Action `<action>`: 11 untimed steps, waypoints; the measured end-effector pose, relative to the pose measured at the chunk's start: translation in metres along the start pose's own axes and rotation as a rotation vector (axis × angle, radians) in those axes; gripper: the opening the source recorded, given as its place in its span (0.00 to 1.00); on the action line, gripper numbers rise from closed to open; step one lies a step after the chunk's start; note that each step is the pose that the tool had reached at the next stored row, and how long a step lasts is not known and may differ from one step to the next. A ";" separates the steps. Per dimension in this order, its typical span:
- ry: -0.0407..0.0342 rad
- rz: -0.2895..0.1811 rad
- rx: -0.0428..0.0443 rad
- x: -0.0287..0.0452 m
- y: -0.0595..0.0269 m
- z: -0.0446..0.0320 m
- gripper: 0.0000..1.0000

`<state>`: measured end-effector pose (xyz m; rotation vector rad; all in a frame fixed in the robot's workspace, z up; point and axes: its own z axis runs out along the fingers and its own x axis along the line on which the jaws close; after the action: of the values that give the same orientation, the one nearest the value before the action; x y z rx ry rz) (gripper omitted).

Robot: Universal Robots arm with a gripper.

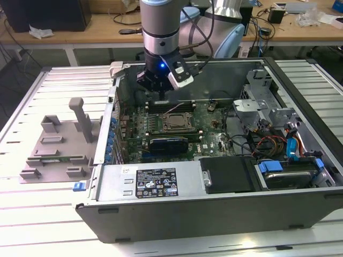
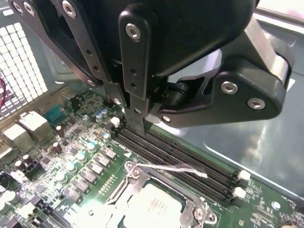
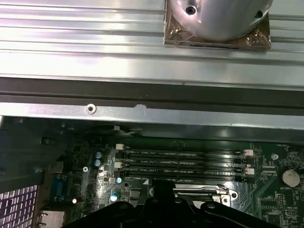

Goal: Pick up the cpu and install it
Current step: 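Install the first cpu locking lever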

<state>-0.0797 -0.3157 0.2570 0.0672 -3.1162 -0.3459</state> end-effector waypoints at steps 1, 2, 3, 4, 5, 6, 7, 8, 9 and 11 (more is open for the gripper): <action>0.0000 0.000 0.0000 -0.0001 0.0000 0.0000 0.11; -0.0004 0.000 0.0000 -0.0001 0.0000 0.0003 0.11; -0.0040 -0.001 0.0001 -0.0002 -0.0003 0.0015 0.11; -0.0135 -0.003 0.0014 -0.0001 -0.0006 0.0027 0.11; -0.0204 -0.005 0.0020 -0.0001 -0.0008 0.0034 0.11; -0.0304 -0.007 0.0030 -0.0001 -0.0010 0.0044 0.11; -0.0413 -0.009 0.0037 -0.0001 -0.0012 0.0053 0.11; -0.0500 -0.011 0.0043 -0.0001 -0.0016 0.0056 0.11; -0.0571 -0.013 0.0048 -0.0001 -0.0020 0.0058 0.11; -0.0680 -0.015 0.0053 -0.0004 -0.0050 0.0069 0.11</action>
<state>-0.0792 -0.3190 0.2492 0.0812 -3.1855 -0.3475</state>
